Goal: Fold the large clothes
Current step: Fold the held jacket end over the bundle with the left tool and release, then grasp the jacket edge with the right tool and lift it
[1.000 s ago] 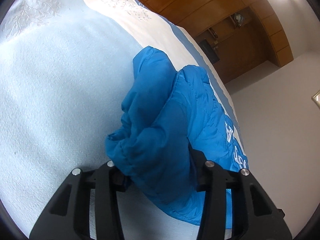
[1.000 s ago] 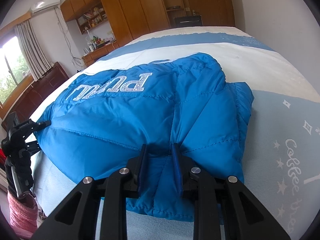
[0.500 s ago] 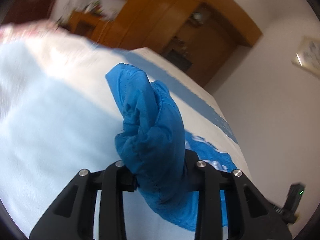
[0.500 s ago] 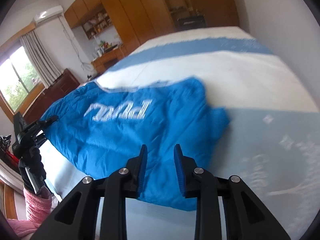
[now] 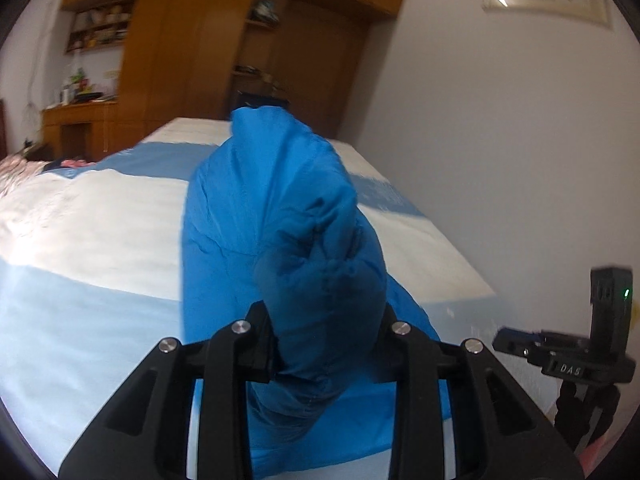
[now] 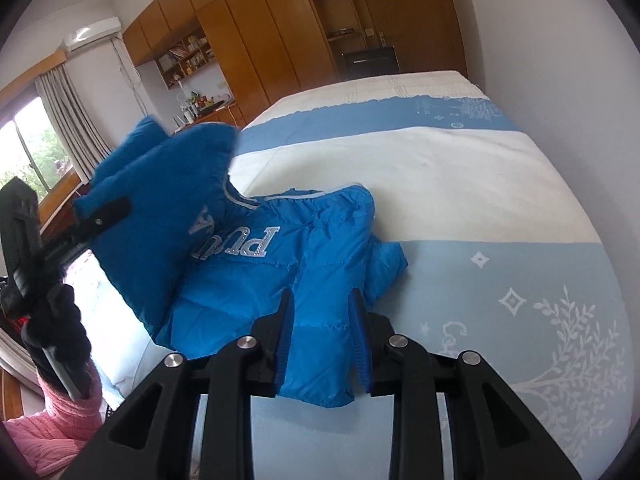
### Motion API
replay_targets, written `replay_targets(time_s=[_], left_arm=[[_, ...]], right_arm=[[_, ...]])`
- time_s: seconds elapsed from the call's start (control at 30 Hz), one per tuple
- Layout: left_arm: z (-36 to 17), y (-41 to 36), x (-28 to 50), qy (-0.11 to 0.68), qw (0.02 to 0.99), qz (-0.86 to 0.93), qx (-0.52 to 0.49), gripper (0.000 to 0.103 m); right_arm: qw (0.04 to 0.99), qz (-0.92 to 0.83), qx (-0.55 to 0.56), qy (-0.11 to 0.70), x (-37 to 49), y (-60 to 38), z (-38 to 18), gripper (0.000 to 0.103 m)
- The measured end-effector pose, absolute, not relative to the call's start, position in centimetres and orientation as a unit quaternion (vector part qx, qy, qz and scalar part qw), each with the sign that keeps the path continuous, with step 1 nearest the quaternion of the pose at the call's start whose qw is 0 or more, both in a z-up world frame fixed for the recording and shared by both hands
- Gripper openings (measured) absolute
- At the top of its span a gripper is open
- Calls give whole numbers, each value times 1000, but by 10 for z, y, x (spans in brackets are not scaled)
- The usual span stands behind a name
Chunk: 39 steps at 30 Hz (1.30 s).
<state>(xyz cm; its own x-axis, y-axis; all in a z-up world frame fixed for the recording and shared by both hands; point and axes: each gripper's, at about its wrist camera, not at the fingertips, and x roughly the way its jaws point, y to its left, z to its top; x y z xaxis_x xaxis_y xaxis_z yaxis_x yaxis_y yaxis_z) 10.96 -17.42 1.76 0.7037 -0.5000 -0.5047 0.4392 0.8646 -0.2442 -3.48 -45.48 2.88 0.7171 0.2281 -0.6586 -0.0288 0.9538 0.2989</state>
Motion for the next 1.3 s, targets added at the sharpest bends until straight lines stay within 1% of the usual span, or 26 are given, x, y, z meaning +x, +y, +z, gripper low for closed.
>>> replay_targets(time_s=[0.23,0.43,0.53,0.63,0.8,0.93,0.97,1.0,1.03,1.07,1.1,1.13,1.17,1.23,1.27,1.3], left_arm=[[-15,-209,118,328,904,-273,-28,29],[-38,-209,125,344,894,-285,1,30],[-54,-216,128,362,883,-297,16,32],[-66,-216,126,384,869,-313,8,35],[-80,-214,128,386,866,-318,10,36],[-74,-215,131,398,860,-319,-3,36],[-69,-212,131,403,856,-324,-7,37],[-64,-210,131,406,852,-329,-11,42],[-60,-209,130,410,848,-335,-16,44],[-54,-205,129,417,841,-344,-27,51],[-48,-202,129,422,834,-354,-38,57],[-40,-198,127,424,826,-368,-51,60],[-31,-194,126,425,819,-380,-60,61],[-17,-184,123,420,819,-385,-71,61],[-9,-175,127,418,825,-373,-78,61],[-6,-170,129,416,830,-362,-77,61]], right_arm=[[914,67,141,374,-39,-463,26,29],[911,65,144,381,-34,-466,22,29],[908,66,147,387,-31,-465,17,29],[906,65,148,391,-29,-465,15,29],[902,66,150,398,-22,-463,10,29],[892,81,162,414,-10,-459,5,29],[890,84,166,417,-7,-459,6,31],[888,90,168,418,-4,-457,9,36],[888,93,168,418,-1,-456,11,38],[888,95,167,417,1,-455,15,38],[889,97,166,416,5,-454,19,41],[889,104,166,413,10,-452,25,48],[889,109,168,412,13,-450,30,51],[882,127,179,417,26,-447,37,64],[876,136,187,424,32,-445,38,68],[869,144,195,432,37,-443,38,74]])
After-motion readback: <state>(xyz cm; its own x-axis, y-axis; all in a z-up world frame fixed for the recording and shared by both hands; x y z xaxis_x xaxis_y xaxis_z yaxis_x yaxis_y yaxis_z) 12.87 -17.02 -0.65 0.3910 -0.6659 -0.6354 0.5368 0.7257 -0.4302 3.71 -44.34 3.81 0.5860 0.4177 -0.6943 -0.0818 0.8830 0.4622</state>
